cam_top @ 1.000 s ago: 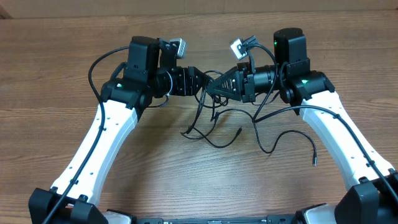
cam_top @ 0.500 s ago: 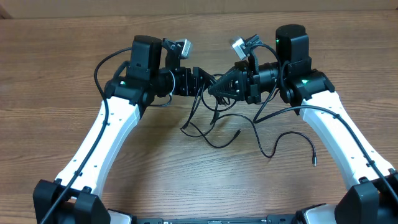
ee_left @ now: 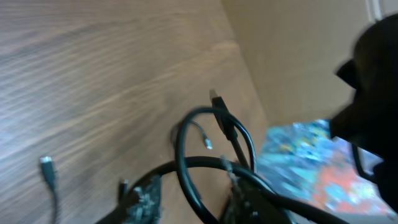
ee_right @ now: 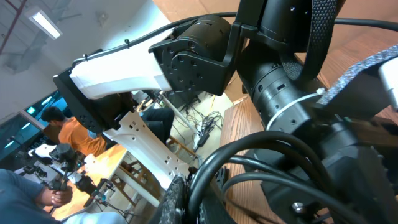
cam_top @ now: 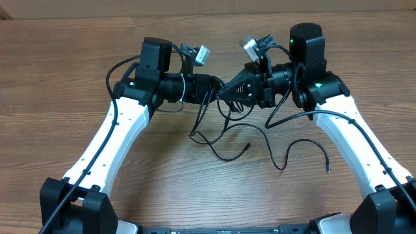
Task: Untangle cables
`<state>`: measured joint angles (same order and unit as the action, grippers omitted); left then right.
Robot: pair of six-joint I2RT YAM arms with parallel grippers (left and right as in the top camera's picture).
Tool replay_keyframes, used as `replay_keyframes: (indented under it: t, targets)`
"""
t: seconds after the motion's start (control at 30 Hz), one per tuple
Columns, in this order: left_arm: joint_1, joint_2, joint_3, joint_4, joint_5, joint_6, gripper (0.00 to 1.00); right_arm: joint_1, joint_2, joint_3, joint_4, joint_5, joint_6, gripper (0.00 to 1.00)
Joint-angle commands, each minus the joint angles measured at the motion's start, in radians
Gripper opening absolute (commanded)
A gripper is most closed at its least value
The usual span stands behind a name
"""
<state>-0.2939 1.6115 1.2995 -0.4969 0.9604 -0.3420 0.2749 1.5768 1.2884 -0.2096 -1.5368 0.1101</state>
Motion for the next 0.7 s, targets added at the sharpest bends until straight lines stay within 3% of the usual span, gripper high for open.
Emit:
replay_keyframes:
  t: [0.0, 0.03, 0.13, 0.2, 0.5, 0.67]
  targets:
    - [-0.001, 0.008, 0.018, 0.002, 0.150, -0.003, 0.30, -0.002, -0.004, 0.001, 0.007, -0.005, 0.002, 0.04]
    - [-0.001, 0.008, 0.018, 0.000, 0.163, -0.003, 0.28, -0.002, -0.004, 0.001, 0.007, 0.006, 0.002, 0.04]
    - [-0.001, 0.008, 0.018, 0.000, 0.158, -0.003, 0.09, -0.002, -0.004, 0.001, 0.007, 0.018, 0.003, 0.04]
    - [0.001, 0.008, 0.018, 0.001, 0.150, -0.002, 0.05, -0.002, -0.004, 0.001, 0.007, 0.018, 0.007, 0.04]
    - [0.016, 0.008, 0.018, 0.016, 0.079, -0.003, 0.04, -0.002, -0.004, 0.001, 0.007, 0.017, 0.021, 0.04]
    - [0.104, 0.007, 0.018, 0.018, -0.161, -0.003, 0.04, -0.021, -0.004, 0.001, 0.002, 0.022, 0.021, 0.04]
